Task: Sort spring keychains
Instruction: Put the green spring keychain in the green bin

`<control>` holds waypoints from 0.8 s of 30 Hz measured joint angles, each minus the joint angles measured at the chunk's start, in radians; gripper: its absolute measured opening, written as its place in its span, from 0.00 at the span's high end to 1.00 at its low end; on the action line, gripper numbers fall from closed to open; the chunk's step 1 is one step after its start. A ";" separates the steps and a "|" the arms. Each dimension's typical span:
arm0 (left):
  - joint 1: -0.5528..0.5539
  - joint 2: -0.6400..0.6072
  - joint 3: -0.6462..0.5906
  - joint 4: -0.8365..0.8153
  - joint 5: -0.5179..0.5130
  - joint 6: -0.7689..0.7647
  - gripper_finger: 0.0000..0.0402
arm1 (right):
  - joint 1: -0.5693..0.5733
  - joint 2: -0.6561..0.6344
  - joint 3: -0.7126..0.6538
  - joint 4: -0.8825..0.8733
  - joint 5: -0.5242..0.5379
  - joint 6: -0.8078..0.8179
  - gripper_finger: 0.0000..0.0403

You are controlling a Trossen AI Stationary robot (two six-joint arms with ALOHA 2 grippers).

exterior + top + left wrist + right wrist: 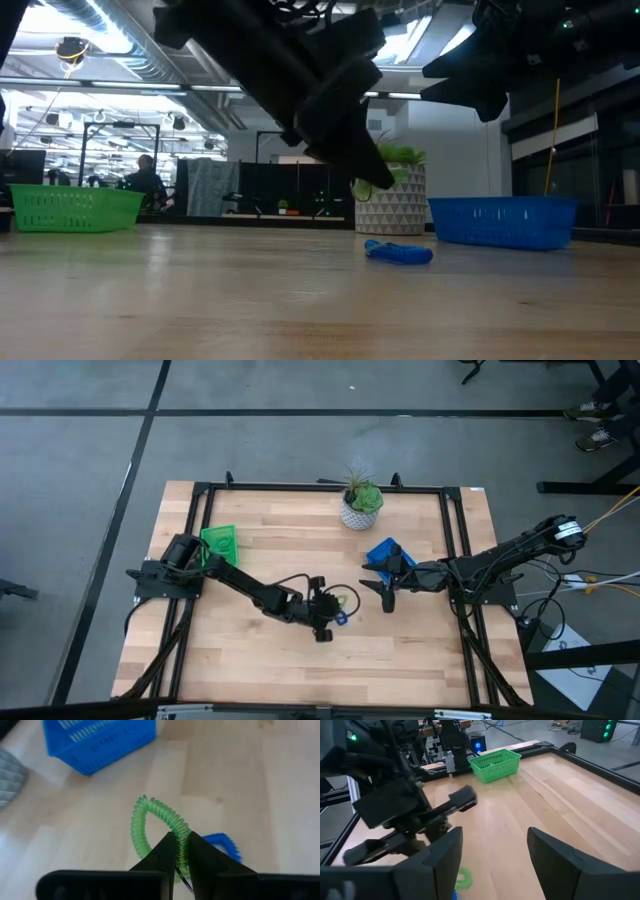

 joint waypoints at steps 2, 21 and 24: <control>-0.002 0.000 0.000 -0.001 -0.036 0.016 0.93 | 0.000 0.000 0.000 0.000 0.000 0.000 0.45; -0.148 -0.302 -0.106 -0.290 -0.425 -0.099 0.93 | -0.011 0.000 0.000 -0.001 0.021 -0.007 0.45; -0.174 -0.388 -0.174 -0.290 -0.484 -0.140 0.93 | -0.016 0.000 0.000 0.000 0.036 -0.007 0.45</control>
